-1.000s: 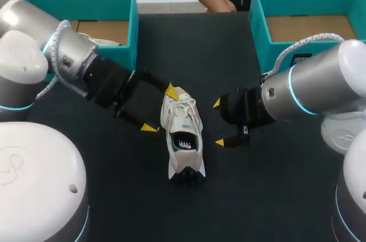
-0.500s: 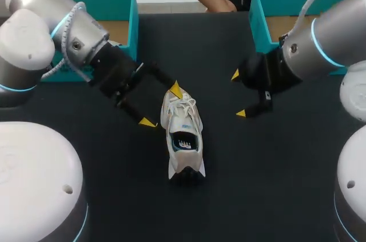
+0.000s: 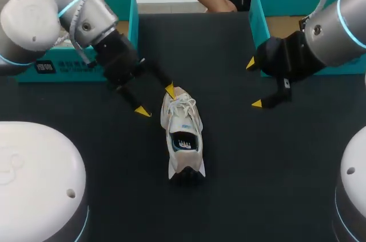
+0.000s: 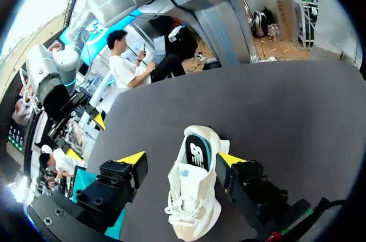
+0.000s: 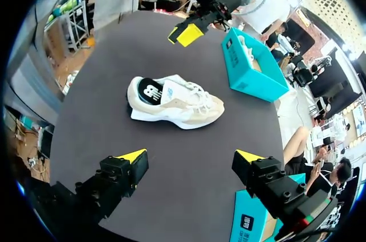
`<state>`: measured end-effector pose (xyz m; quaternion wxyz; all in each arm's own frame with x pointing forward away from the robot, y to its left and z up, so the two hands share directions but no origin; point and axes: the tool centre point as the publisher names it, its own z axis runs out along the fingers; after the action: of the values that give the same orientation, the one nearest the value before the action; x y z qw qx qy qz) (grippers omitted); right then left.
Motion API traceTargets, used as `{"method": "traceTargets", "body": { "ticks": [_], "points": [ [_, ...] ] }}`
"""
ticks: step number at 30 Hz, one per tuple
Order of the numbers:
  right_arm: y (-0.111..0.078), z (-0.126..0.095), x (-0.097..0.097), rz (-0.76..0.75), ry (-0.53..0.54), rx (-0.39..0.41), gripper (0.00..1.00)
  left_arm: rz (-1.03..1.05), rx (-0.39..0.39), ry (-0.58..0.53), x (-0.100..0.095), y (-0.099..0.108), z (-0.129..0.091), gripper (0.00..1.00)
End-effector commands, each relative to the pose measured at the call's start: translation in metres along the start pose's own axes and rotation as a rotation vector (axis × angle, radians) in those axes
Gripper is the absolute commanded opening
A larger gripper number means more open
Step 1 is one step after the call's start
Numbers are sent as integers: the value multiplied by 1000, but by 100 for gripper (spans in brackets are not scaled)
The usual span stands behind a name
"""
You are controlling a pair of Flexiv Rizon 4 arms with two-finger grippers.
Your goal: Take the shoe out of the shoebox, open the shoe tongue, remove and reinsert the insole, then place the shoe into the shoebox
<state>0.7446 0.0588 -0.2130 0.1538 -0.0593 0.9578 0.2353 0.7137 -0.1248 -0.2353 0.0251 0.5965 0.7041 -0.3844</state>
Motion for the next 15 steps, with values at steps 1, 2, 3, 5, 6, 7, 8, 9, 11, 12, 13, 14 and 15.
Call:
{"method": "traceTargets", "body": {
  "ticks": [1,2,3,5,6,7,8,9,11,12,13,14,15],
  "points": [
    [-1,-5,3,0,-4,0,100,3,-51,185,-12,-1,-6,0],
    [-1,-5,3,0,-4,0,100,6,-69,215,-13,-1,-6,0],
    [-1,-5,3,0,-4,0,100,9,-84,230,-14,-3,-6,0],
    [-1,-5,3,0,-4,0,100,-7,-173,301,-13,-4,-4,0],
    [-1,-5,3,0,-4,0,100,-21,-218,301,-14,-2,-4,0],
    [-1,-5,3,0,-4,0,100,-21,-218,301,-14,-2,-4,0],
    [-1,-5,3,0,-4,0,100,-21,-218,301,-14,-2,-4,0],
    [-1,-5,3,0,-4,0,100,-21,-218,301,-14,-2,-4,0],
    [-1,-5,3,0,-4,0,100,-21,-218,301,-14,-2,-4,0],
    [-1,-5,3,0,-4,0,100,-21,-218,301,-14,-2,-4,0],
    [-1,-5,3,0,-4,0,100,-21,-218,301,-14,-2,-4,0],
    [-1,-5,3,0,-4,0,100,-21,-218,301,-14,-2,-4,0],
    [-1,-5,3,0,-4,0,100,-21,-218,301,-14,-2,-4,0]
  ]
}}
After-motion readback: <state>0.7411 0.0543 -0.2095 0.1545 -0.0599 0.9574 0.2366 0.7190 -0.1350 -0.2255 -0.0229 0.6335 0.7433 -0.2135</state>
